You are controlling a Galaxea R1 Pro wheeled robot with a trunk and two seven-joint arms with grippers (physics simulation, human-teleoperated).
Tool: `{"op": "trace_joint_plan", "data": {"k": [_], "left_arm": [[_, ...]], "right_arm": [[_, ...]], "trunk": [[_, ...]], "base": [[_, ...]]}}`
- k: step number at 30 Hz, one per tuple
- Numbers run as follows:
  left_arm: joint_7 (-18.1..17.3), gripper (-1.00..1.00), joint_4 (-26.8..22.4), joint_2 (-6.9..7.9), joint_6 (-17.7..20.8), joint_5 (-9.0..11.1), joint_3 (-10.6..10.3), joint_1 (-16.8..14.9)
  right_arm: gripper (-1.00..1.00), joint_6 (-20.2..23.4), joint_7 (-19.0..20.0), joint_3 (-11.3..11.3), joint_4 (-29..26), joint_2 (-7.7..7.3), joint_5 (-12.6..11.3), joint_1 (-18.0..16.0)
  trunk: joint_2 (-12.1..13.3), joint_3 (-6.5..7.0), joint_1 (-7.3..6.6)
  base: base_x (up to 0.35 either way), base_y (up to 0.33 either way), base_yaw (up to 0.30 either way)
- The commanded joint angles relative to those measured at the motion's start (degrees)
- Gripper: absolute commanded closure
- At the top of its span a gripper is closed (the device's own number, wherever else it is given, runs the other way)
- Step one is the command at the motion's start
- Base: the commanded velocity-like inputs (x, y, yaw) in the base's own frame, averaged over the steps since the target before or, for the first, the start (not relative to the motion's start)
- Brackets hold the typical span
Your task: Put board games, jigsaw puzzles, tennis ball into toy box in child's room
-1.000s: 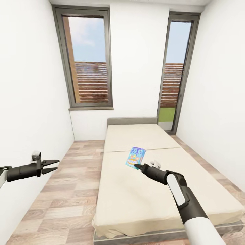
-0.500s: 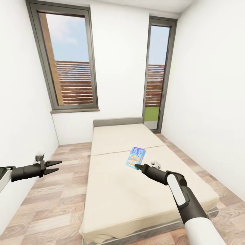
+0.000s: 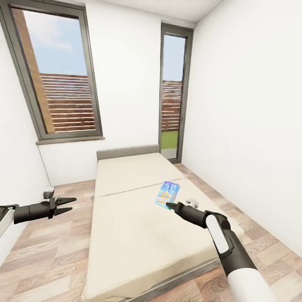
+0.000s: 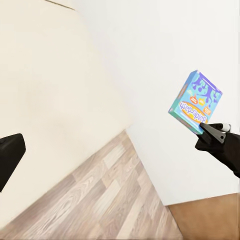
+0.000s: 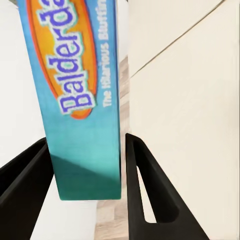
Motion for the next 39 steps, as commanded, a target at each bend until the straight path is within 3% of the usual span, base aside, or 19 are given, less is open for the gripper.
{"op": "trace_joint_plan", "data": {"k": [1,32,39], "left_arm": [[-0.1,-1.0,0.0,0.04,0.4,0.2,0.0,0.0],[-0.7,-1.0,0.0,0.06,0.1,0.3,0.3,0.0],[-0.5,-1.0,0.0,0.07,0.1,0.4,0.3,0.0]], "right_arm": [[1.0,0.4,0.3,-0.2,0.0,0.08,0.0,-0.1],[1.0,0.3,0.3,-0.2,0.1,0.08,0.0,-0.1],[1.0,0.2,0.3,-0.2,0.0,0.08,0.0,-0.1]], "trunk": [[0.4,0.12,-0.23],[12.8,5.68,-7.03],[12.8,5.68,-7.03]], "base": [[0.0,0.0,-0.278],[0.0,0.0,-0.279],[0.0,0.0,-0.279]]}}
